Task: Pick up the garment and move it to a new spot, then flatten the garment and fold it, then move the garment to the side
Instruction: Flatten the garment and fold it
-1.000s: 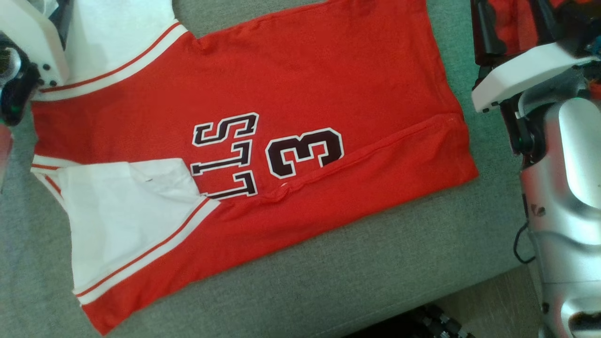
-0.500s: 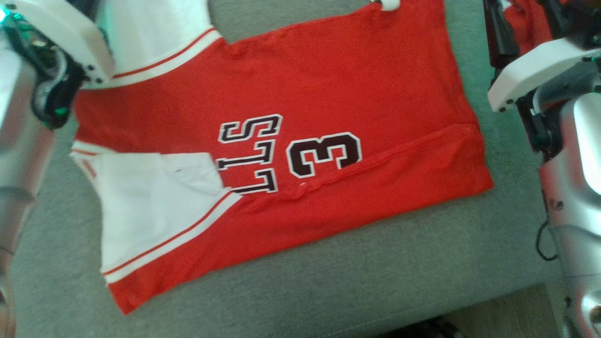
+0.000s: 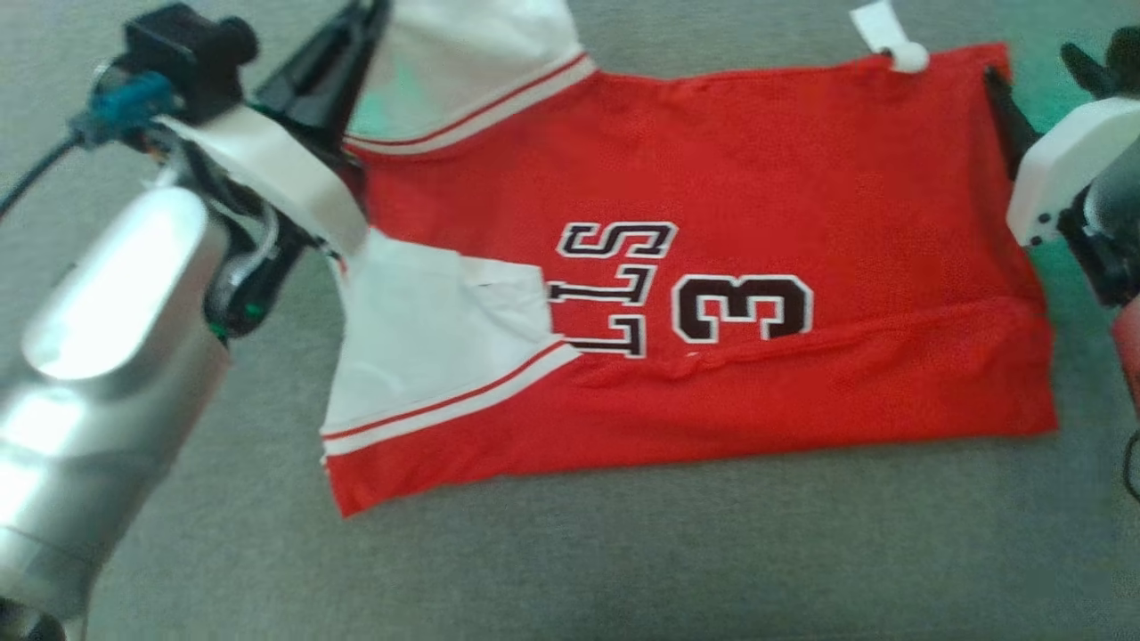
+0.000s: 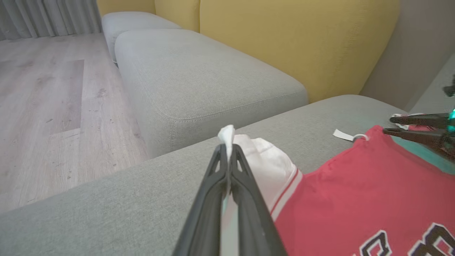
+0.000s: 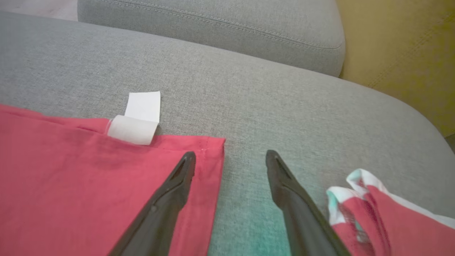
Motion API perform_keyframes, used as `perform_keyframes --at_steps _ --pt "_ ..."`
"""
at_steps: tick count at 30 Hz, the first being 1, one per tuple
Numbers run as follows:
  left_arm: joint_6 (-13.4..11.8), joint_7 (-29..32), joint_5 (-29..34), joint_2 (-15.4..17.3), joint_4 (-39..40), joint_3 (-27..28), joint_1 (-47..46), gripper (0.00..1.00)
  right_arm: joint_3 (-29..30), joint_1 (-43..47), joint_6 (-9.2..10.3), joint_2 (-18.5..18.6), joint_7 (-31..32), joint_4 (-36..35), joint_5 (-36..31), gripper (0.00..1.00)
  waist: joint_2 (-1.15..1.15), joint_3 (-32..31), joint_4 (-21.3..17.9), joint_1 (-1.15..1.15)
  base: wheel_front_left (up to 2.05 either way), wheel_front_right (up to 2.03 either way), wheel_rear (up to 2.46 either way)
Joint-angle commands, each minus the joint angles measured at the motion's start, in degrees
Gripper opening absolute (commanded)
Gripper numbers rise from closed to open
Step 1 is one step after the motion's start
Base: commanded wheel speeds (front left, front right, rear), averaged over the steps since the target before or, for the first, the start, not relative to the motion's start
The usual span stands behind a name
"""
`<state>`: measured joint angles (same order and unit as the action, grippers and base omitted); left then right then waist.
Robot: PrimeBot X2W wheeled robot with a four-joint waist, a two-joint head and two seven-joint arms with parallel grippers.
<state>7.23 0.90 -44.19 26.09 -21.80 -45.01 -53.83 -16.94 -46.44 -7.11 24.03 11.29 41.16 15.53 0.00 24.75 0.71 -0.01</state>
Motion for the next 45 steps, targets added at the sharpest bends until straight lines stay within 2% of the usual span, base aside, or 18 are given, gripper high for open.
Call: perform_keyframes --at_steps 1,13,14,15,16,24,29,38,45 --pt "-0.35 0.04 0.45 1.64 2.77 1.5 -1.36 0.0 -1.09 -1.68 -0.37 1.17 0.37 -0.28 0.88 1.0 0.0 0.31 1.95 0.01 0.0 0.0 0.0" --pt "-2.03 2.1 0.7 2.52 8.98 0.51 -0.37 0.0 -7.15 -6.4 -0.37 2.84 1.26 9.79 4.18 1.0 0.0 2.21 3.69 0.01 0.0 0.0 0.0" --pt "-2.21 2.1 0.78 2.71 9.0 0.62 -0.47 0.0 -7.7 -6.72 -0.37 2.7 1.43 10.45 4.65 0.89 0.0 2.3 3.58 0.01 0.0 0.0 0.0" --pt "-2.44 2.07 0.78 2.89 8.92 0.79 -0.54 0.0 -8.31 -7.04 -0.37 2.56 1.43 10.94 5.07 0.27 0.0 2.38 3.43 0.01 0.0 0.0 0.0" --pt "-2.62 2.0 0.77 3.1 8.77 0.99 -0.61 0.0 -9.01 -7.38 -0.37 2.41 1.2 11.19 5.46 0.0 0.0 2.45 3.22 0.01 0.0 0.0 0.0" --pt "-4.54 -0.51 1.46 4.84 5.37 3.95 -3.26 0.0 -11.51 -12.02 -0.37 1.63 -5.44 9.98 9.6 0.0 0.0 2.42 0.75 0.01 0.0 0.0 0.0" --pt "-4.75 -2.8 2.13 4.75 0.61 6.14 -8.34 0.0 -11.4 -15.71 -0.37 0.52 -9.32 8.75 12.99 0.0 0.0 2.96 -0.79 0.01 0.0 0.0 0.0" --pt "-2.93 -7.36 3.4 2.06 -10.58 6.9 -16.49 0.0 -11.72 -20.43 -0.37 -1.7 -15.65 9.51 16.3 0.0 0.0 3.32 -1.82 0.01 0.0 0.0 0.0" --pt "-0.93 -8.38 3.38 0.87 -14.08 3.77 -14.72 0.0 -15.04 -17.79 -0.37 -0.45 -15.71 10.9 19.75 0.0 0.0 1.41 -0.92 0.01 0.0 0.0 0.0"
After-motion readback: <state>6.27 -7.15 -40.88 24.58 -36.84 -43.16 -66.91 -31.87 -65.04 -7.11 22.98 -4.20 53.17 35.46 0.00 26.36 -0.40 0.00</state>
